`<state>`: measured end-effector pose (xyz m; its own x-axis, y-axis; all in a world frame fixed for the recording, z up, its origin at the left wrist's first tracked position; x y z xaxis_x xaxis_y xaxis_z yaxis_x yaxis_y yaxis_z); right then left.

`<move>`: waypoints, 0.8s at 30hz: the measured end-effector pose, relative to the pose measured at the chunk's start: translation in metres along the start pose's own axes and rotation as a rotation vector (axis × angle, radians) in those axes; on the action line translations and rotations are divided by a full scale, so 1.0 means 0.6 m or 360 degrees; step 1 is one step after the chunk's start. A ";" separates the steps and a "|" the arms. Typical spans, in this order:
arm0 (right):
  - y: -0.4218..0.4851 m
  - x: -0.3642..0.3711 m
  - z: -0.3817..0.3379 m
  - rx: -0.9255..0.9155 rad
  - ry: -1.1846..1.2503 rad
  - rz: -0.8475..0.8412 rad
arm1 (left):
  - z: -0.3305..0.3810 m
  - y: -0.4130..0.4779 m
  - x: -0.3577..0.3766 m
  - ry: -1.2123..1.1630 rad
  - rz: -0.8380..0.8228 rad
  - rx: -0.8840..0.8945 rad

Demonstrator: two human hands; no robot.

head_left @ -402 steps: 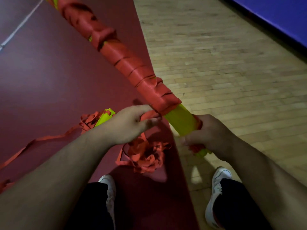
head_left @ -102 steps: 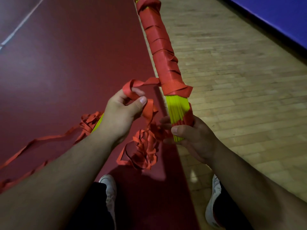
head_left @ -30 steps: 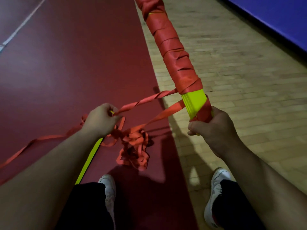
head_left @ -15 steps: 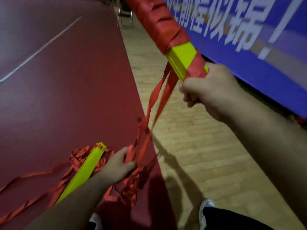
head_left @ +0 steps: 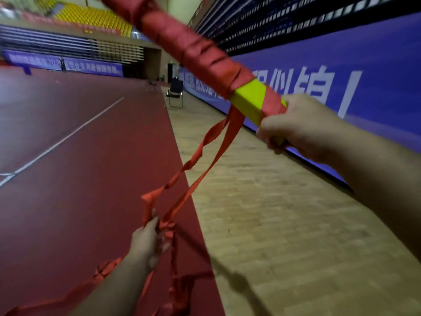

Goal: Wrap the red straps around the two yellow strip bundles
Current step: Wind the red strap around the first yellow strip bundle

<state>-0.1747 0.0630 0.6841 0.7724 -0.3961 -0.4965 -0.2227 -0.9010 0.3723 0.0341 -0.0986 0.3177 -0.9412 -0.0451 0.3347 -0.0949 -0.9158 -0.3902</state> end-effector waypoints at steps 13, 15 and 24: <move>-0.087 -0.026 0.017 0.0077 -0.0062 0.0184 | 0.202 -0.100 -0.041 0.0542 -0.0028 0.0625; -0.092 -0.037 0.023 0.0083 -0.0064 0.0286 | 0.223 -0.103 -0.062 0.1110 0.0051 0.0795; -0.124 -0.071 0.050 0.0179 -0.0180 0.0405 | 0.189 -0.099 -0.126 0.0293 -0.0033 0.0645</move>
<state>-0.2090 0.1415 0.6539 0.6137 -0.6230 -0.4850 -0.4698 -0.7818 0.4099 0.1476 -0.0859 0.4130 -0.9860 0.0129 0.1665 -0.0139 -0.9999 -0.0052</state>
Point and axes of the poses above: each hand's wrist, its own y-axis towards the middle knuckle, its own x-axis out of the palm, z = x × y, the point moved 8 cm from there along y, towards the middle knuckle, and after that the axes turned 1 degree about y, right-handed, at the moved point
